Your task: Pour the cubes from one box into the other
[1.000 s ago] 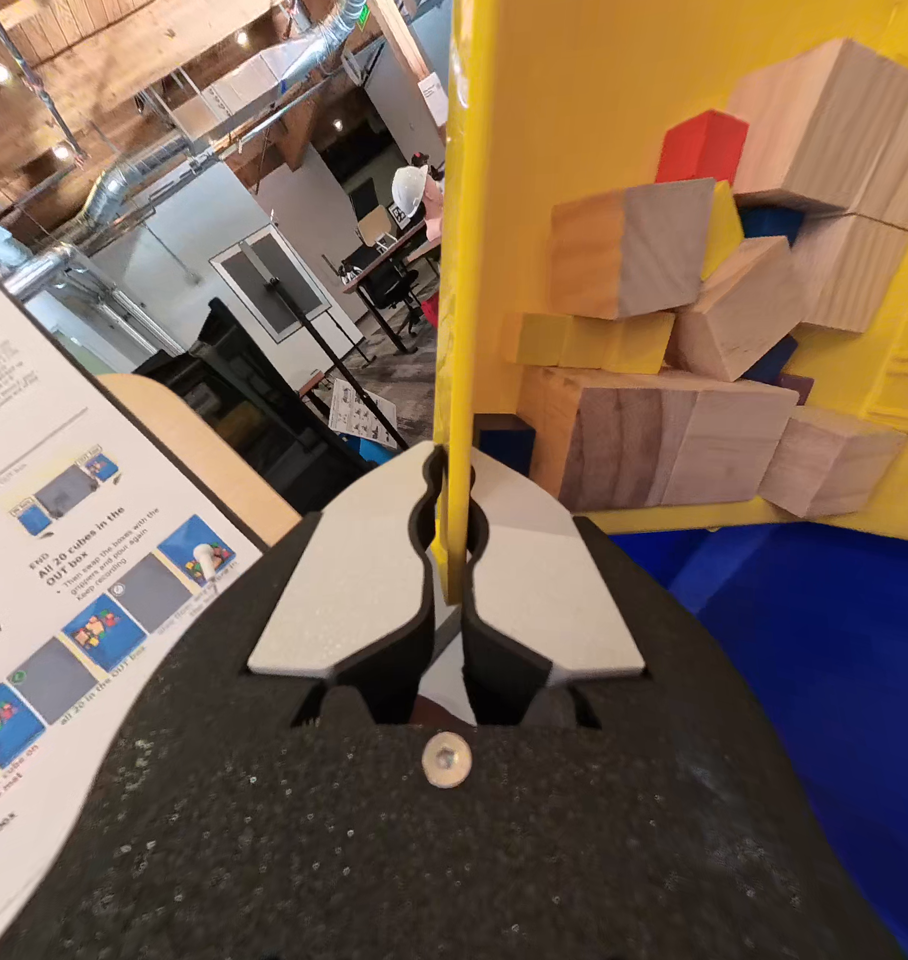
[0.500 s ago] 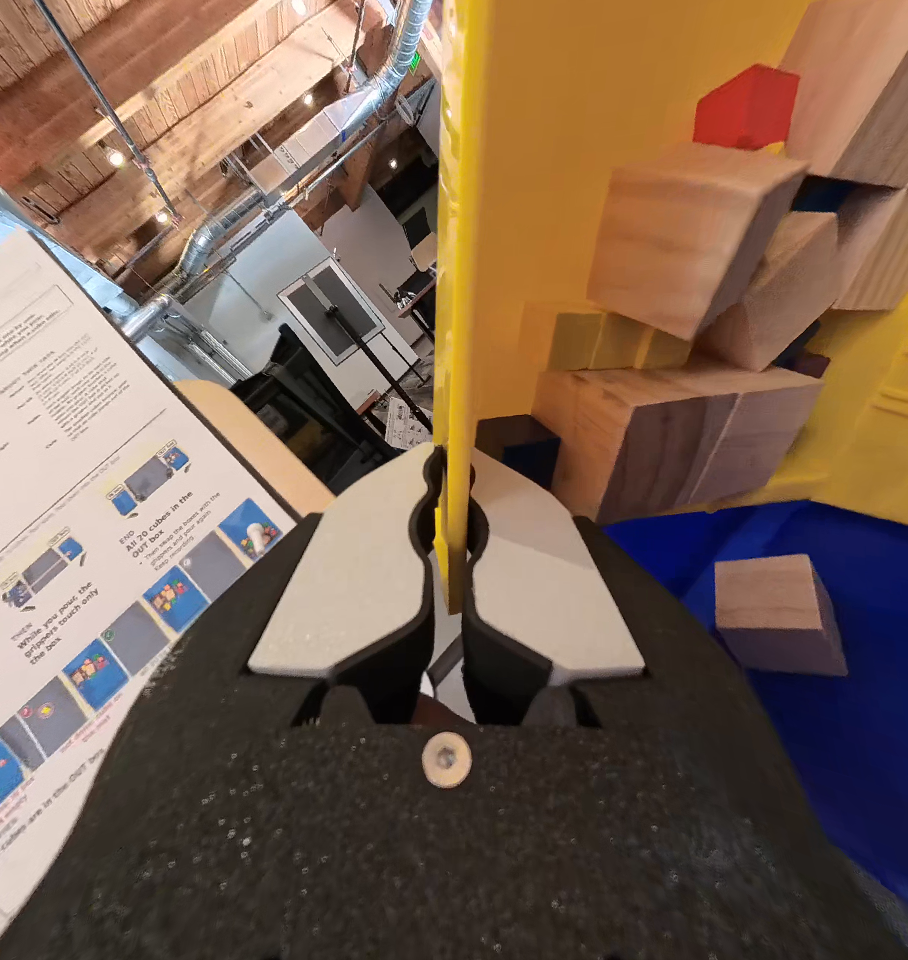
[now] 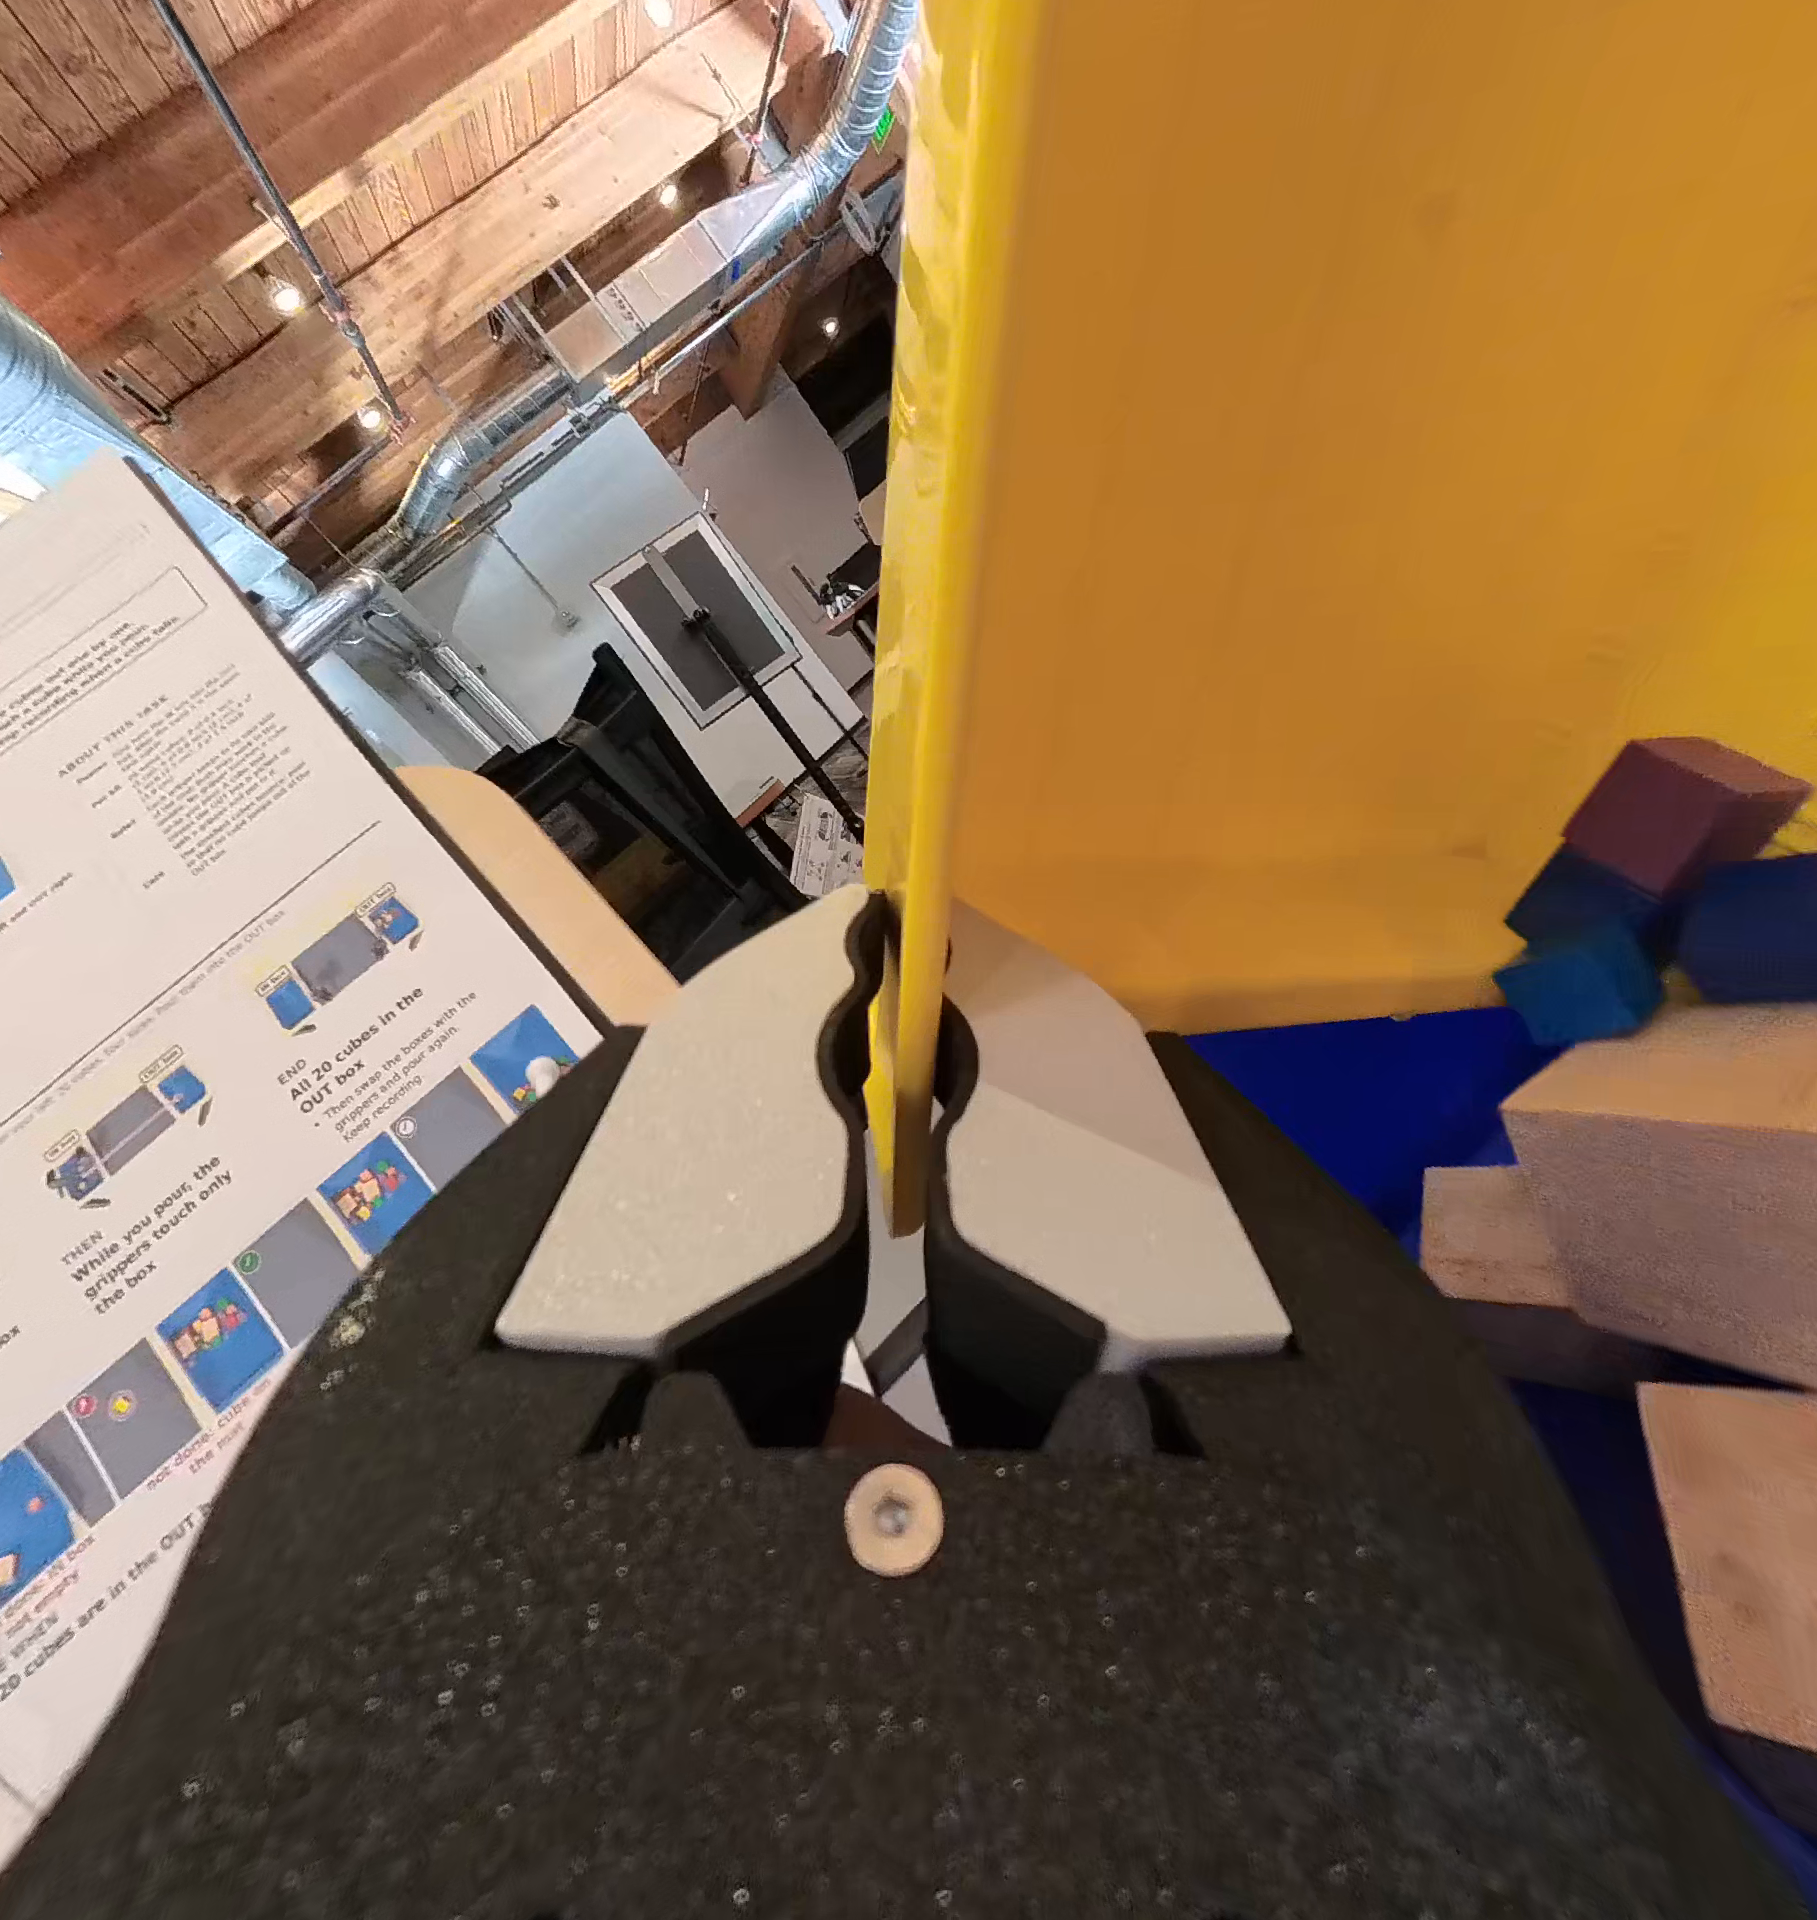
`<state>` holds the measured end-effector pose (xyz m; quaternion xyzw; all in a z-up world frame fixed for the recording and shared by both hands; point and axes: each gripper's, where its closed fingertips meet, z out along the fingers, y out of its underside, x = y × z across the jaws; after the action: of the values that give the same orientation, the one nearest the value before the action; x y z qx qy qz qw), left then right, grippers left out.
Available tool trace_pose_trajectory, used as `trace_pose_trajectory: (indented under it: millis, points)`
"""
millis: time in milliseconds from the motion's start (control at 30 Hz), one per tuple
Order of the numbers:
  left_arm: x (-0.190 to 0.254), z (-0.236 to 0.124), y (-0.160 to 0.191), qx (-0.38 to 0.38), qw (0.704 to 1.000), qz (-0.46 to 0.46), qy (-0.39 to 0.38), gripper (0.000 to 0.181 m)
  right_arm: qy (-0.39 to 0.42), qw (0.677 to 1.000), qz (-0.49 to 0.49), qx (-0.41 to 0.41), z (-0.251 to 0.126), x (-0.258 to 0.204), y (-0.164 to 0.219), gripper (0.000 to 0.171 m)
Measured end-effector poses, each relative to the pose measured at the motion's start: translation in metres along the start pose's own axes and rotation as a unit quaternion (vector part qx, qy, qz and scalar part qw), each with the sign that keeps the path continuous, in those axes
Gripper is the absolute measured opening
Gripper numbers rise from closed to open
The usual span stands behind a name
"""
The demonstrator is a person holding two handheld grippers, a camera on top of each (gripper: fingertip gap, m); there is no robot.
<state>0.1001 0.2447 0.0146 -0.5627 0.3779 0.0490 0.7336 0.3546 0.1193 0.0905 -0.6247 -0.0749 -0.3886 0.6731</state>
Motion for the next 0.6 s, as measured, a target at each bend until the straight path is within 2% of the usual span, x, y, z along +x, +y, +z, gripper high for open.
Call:
trace_pose_trajectory:
  millis: [200,300,433,500,600]
  points:
    - [-0.009,0.003,-0.009,0.021,0.999,-0.009,-0.035,0.004,0.031,0.999,-0.005,0.041,-0.001,0.008,-0.013,0.004]
    - [-0.035,0.008,-0.041,0.064,0.994,-0.014,-0.084,0.004,0.074,0.992,-0.008,0.098,-0.002,0.031,-0.049,0.004]
    - [-0.072,0.007,-0.08,0.084,0.99,-0.051,-0.103,0.005,0.08,0.99,-0.004,0.113,0.003,0.055,-0.09,0.004]
    - [-0.08,-0.002,-0.082,0.071,0.992,-0.047,-0.098,0.005,0.061,0.993,-0.006,0.104,0.002,0.055,-0.1,0.004]
    - [-0.095,-0.041,-0.061,0.015,0.997,-0.032,-0.066,0.004,-0.04,0.998,-0.018,0.042,-0.004,0.032,-0.125,0.003]
